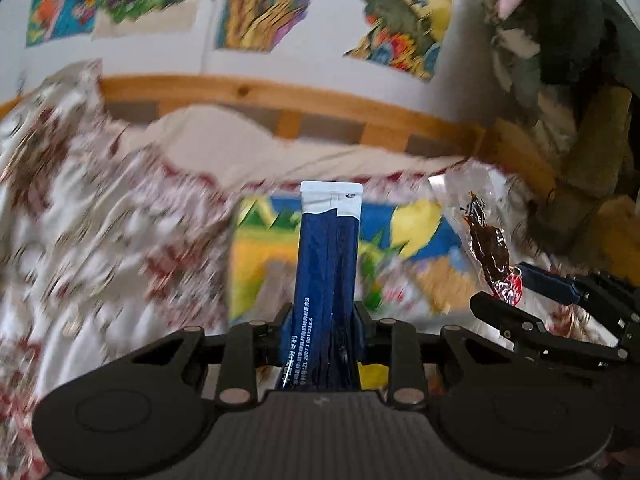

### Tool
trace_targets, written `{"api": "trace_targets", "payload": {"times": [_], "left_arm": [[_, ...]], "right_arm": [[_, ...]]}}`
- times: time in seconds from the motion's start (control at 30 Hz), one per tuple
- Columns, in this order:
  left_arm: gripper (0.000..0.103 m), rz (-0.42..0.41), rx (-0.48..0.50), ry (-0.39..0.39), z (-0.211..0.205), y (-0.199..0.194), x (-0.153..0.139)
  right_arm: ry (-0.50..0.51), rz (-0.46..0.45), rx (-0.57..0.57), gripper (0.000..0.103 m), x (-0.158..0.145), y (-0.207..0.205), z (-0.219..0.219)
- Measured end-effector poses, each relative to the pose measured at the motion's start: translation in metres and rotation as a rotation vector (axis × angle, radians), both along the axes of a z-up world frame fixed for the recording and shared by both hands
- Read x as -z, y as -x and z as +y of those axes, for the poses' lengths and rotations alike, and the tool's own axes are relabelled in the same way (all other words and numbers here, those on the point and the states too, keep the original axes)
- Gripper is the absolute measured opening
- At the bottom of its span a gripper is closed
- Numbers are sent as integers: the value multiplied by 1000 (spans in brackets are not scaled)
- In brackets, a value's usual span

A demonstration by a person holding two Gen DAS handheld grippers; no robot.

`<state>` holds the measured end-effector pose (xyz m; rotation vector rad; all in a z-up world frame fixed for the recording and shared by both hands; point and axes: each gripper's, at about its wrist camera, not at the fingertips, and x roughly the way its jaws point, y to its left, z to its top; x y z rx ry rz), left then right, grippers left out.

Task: Organize snacks
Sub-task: 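Carry both packets over the grey tray and release them inside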

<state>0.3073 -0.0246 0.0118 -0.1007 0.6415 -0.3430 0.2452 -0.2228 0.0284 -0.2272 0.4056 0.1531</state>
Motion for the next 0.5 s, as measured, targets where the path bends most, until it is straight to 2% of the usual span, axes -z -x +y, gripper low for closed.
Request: {"api": "trace_targets", "payload": {"times": [0.23,0.5], "left_arm": [[32,-17,44,52,-68,-63,-11],[32,67,63,47,-122,-117,19]], "right_arm": [[-98,-26,154,49,3,-49,-69],[-144,7,227,50,21,-81,-120]]}}
